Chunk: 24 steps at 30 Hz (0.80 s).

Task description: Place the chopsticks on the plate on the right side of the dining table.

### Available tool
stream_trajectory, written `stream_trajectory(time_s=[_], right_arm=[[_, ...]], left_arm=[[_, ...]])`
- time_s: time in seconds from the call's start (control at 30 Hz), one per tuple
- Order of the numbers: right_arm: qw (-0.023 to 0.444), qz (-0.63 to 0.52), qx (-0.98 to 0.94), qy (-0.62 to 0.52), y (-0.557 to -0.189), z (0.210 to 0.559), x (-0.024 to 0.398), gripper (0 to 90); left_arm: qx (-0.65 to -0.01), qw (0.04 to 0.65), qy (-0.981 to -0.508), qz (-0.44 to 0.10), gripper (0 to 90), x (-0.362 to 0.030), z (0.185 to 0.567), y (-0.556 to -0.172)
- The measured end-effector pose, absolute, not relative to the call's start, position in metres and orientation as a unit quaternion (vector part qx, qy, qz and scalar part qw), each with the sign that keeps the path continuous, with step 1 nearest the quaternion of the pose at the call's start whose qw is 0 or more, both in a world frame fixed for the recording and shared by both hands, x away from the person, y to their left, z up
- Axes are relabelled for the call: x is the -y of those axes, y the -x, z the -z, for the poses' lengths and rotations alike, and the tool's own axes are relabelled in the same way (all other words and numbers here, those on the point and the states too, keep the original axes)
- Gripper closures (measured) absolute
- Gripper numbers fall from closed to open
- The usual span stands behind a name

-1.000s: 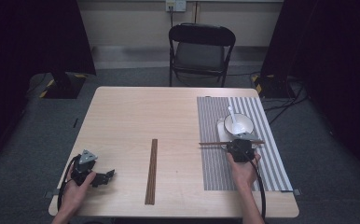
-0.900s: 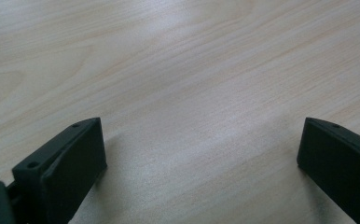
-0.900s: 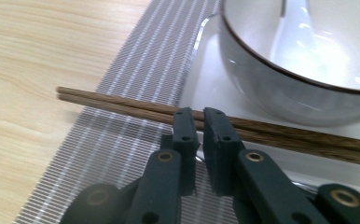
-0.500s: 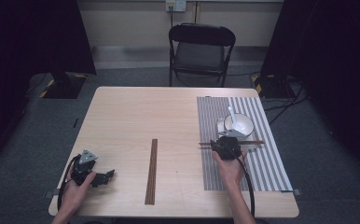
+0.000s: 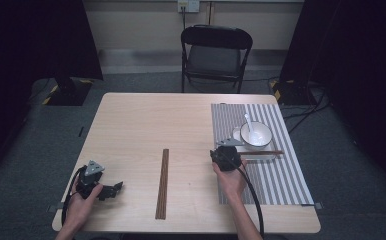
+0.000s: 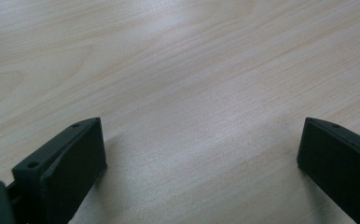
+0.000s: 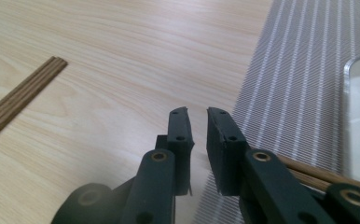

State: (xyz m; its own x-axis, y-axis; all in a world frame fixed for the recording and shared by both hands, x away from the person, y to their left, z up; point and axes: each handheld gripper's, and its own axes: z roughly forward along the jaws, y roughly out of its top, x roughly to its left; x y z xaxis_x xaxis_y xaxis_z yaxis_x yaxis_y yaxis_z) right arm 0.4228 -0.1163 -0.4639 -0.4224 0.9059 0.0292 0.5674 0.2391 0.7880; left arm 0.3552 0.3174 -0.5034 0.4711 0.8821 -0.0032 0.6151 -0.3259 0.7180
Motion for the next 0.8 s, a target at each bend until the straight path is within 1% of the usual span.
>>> stream_trajectory(time_s=[0.2, 0.6, 0.8], right_arm=[[0.216, -0.377, -0.757, -0.488, -0.428, 0.470, 0.103, 82.9], [0.201, -0.371, -0.757, -0.500, -0.439, 0.486, 0.087, 83.9], [0.204, -0.362, -0.756, -0.506, -0.442, 0.490, 0.087, 83.5]], left_arm=[[-0.474, 0.335, -0.790, -0.200, 0.5, -0.317, 0.503, -0.355], [-0.474, 0.335, -0.790, -0.199, 0.5, -0.317, 0.503, -0.355], [-0.474, 0.335, -0.790, -0.199, 0.5, -0.317, 0.503, -0.355]])
